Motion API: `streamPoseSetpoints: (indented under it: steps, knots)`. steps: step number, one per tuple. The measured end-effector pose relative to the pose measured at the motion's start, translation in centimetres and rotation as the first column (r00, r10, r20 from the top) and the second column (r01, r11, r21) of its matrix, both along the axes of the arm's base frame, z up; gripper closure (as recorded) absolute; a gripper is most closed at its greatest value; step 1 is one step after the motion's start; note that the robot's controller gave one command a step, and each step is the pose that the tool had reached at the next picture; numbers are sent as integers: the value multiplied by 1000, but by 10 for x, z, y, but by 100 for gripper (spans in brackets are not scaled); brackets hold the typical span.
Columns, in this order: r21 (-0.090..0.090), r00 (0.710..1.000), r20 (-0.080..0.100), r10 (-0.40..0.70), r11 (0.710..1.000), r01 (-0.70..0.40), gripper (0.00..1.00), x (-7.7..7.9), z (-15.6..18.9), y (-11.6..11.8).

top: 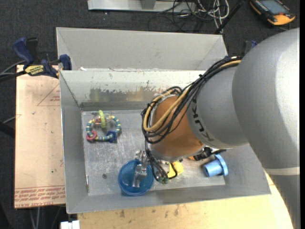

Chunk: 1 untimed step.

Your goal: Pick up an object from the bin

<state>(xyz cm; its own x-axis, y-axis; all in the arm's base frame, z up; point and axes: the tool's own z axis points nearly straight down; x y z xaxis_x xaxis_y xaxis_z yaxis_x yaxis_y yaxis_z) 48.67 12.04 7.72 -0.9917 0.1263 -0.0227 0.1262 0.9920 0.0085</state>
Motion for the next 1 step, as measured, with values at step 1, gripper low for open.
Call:
streamPoseSetpoints:
  steps: [1]
  knots:
    - [-4,1000,-19,6,1000,-6,100,-7,153,15]
